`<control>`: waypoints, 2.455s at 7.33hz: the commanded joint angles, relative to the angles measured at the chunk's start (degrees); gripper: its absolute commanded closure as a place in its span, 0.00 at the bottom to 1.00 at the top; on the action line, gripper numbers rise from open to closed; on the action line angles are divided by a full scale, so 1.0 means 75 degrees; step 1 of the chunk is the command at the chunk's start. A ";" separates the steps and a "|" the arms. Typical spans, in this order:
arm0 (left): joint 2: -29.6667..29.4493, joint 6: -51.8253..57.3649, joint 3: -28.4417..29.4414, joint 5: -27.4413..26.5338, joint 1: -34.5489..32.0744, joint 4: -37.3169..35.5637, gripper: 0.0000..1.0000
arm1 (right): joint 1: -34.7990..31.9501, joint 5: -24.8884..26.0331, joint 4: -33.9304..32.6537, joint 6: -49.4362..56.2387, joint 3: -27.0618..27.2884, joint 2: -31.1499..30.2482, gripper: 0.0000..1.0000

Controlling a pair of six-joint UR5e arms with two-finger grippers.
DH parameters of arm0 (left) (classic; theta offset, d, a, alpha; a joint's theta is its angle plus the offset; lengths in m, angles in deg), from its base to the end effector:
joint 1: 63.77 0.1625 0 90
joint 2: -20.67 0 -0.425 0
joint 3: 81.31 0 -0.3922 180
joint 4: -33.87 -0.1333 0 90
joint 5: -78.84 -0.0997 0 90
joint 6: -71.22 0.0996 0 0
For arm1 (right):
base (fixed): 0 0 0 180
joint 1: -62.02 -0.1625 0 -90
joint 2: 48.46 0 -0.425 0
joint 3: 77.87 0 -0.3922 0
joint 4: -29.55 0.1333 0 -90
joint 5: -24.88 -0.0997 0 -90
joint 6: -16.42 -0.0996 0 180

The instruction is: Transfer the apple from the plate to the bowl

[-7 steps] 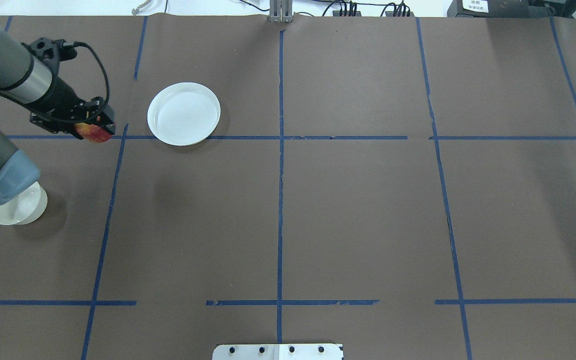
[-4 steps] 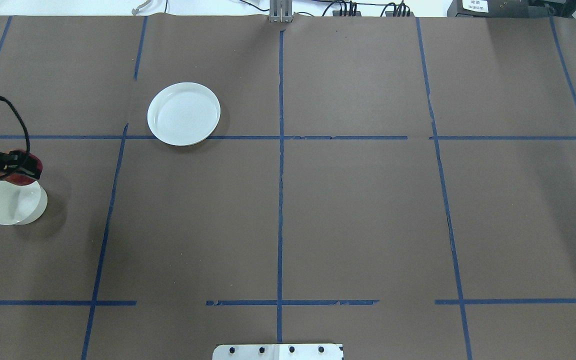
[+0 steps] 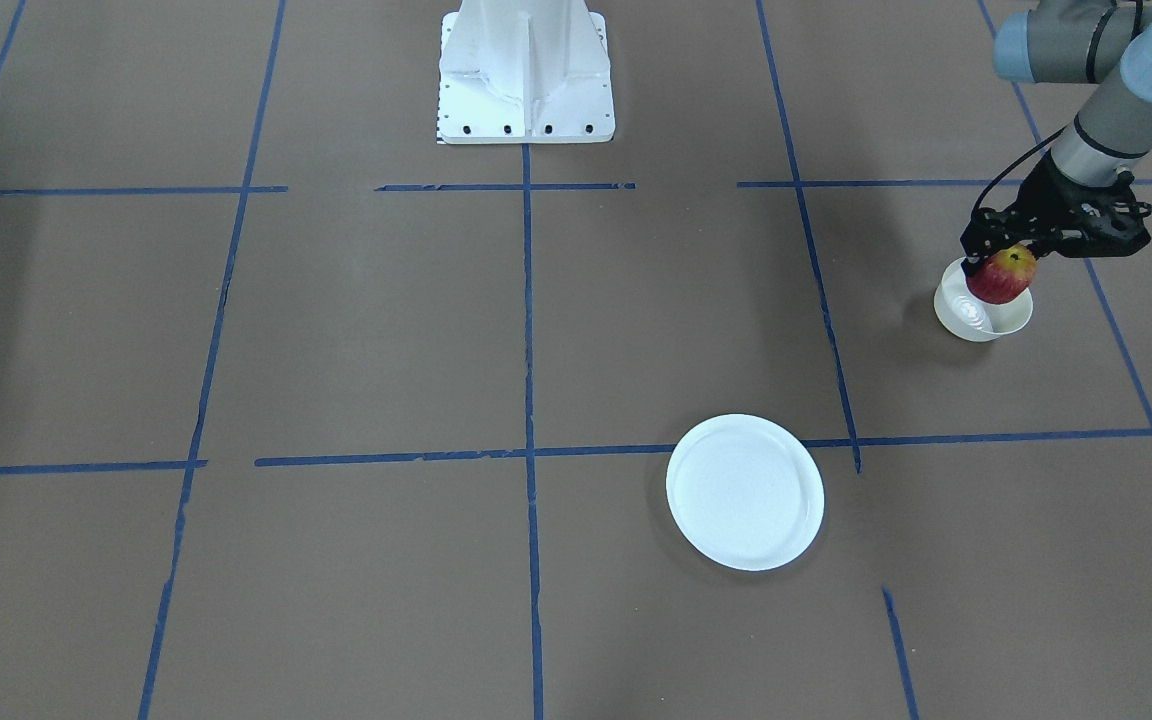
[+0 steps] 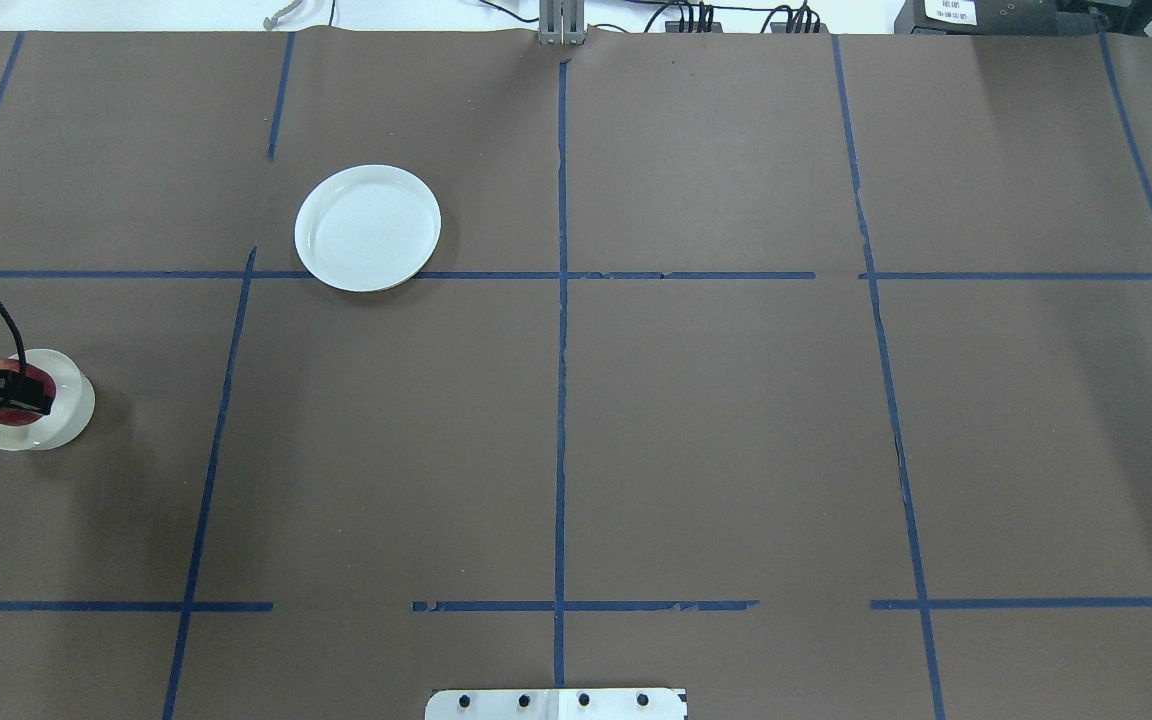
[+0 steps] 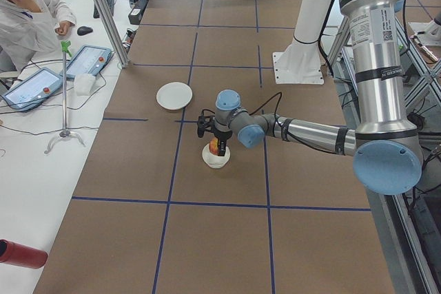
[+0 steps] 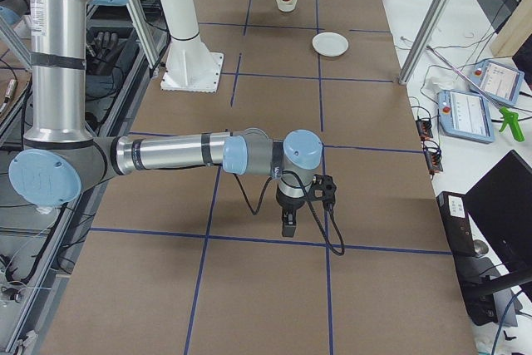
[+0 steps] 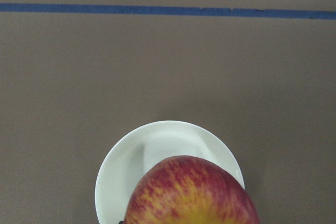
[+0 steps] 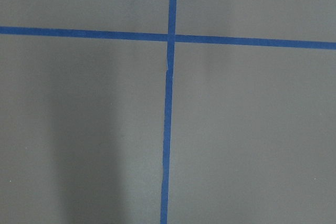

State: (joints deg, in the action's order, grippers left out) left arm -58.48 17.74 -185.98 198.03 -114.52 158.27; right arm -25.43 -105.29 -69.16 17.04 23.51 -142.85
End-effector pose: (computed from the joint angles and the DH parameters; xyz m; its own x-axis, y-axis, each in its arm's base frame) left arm 0.2150 -0.3970 0.5604 0.6882 -0.0212 -0.7252 0.0941 0.9937 0.0603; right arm 0.0488 -0.4567 0.6176 0.7637 -0.0255 0.6451 0.0527 0.9983 -0.0230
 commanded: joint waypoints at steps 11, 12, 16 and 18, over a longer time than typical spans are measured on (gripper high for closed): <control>0.0030 0.0238 -0.0068 0.0672 -0.0006 -0.0038 0.01 | 0.0000 0.0000 0.0000 0.0000 0.0006 0.0000 0.00; 0.0193 0.0844 -0.0629 0.1119 -0.0761 -0.0433 0.01 | 0.0000 0.0000 0.0000 0.0000 0.0006 0.0000 0.00; 0.0383 0.6498 -0.1514 0.1251 -0.4426 -0.4311 0.01 | 0.0000 0.0000 0.0000 0.0000 -0.0006 0.0000 0.00; 0.0232 0.8190 -0.1140 0.1580 -0.5664 -0.5292 0.01 | 0.0000 0.0000 0.0000 0.0000 0.0006 0.0000 0.00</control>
State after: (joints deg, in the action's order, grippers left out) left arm -55.65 70.61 -195.87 208.87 -151.39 124.85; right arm -25.43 -105.29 -69.16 17.04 23.53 -142.85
